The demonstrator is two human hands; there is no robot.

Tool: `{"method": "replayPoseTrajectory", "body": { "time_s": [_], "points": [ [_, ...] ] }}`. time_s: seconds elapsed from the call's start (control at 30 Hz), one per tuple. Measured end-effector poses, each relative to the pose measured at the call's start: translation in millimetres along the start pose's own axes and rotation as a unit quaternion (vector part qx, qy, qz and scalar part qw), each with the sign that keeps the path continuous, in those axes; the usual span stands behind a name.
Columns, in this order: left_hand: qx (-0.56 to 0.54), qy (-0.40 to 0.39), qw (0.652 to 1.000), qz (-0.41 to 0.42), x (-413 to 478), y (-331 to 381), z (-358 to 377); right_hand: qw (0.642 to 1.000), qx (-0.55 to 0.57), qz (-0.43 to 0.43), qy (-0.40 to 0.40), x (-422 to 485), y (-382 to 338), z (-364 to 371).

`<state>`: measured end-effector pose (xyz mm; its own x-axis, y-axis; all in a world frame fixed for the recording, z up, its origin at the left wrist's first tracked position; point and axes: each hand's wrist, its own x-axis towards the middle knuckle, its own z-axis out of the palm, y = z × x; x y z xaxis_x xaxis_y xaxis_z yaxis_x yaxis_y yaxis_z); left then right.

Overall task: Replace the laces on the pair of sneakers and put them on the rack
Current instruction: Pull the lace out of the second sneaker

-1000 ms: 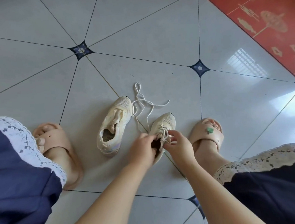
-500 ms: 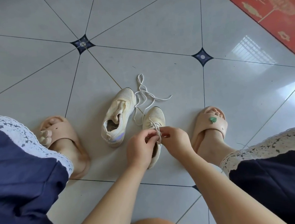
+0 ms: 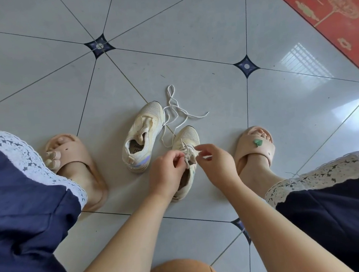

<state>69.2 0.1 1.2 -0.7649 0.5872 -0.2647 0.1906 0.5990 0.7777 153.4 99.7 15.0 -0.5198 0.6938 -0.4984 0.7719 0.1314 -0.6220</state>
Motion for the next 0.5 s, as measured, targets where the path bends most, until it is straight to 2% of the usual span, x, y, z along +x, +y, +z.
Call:
{"method": "replayPoseTrajectory", "body": {
  "time_s": [0.27,0.5],
  "points": [
    [-0.012,-0.006,1.000,0.004,0,2,0,0.999,0.031,-0.023,-0.004,-6,-7,-2],
    [0.018,-0.014,0.999,0.039,-1,3,-2,0.998,-0.003,-0.055,0.014,-10,-9,2]
  ]
}}
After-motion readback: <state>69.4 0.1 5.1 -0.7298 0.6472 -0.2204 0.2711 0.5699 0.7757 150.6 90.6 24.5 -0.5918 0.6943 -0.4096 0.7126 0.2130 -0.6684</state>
